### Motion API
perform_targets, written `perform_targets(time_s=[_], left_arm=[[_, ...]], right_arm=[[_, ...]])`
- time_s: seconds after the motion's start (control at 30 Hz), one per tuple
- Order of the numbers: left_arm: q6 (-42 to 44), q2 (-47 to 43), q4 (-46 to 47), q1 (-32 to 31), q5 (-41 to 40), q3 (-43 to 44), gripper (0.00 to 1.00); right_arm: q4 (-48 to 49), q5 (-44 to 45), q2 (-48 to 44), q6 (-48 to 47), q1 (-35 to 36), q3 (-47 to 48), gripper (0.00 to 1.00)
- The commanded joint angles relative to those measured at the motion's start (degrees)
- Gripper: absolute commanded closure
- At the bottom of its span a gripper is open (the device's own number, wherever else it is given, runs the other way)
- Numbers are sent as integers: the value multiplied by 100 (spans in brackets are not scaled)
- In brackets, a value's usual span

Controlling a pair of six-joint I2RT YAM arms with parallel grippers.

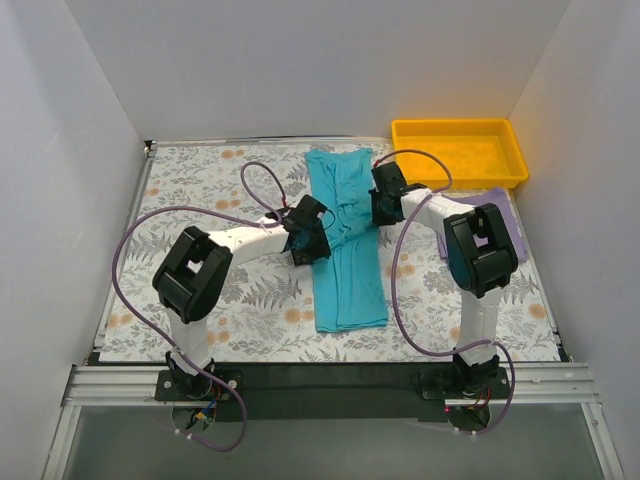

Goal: Fold and stack the t-shirts
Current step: Fold the tshirt

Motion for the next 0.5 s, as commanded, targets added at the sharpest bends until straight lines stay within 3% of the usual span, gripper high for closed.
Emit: perform_targets(time_s=[0.0, 0.1, 0.13, 0.23, 0.47], left_arm=[[-36, -167, -436, 40, -120, 32, 52], [-159, -553, -603, 40, -24, -353, 41], [-203, -720, -613, 31, 11, -494, 39], [-370, -1529, -674, -30, 135, -1091, 30], [-642, -2892, -1121, -399, 223, -1857, 27]], right_arm=[[-702, 86, -183, -346, -104, 248, 88], [-748, -223, -718, -92, -61, -305, 73], [-739, -268, -1164, 92, 9, -516, 64], [-870, -399, -2035, 513, 229, -1334, 54], [-1477, -444, -3356, 1743, 1195, -2591, 52]])
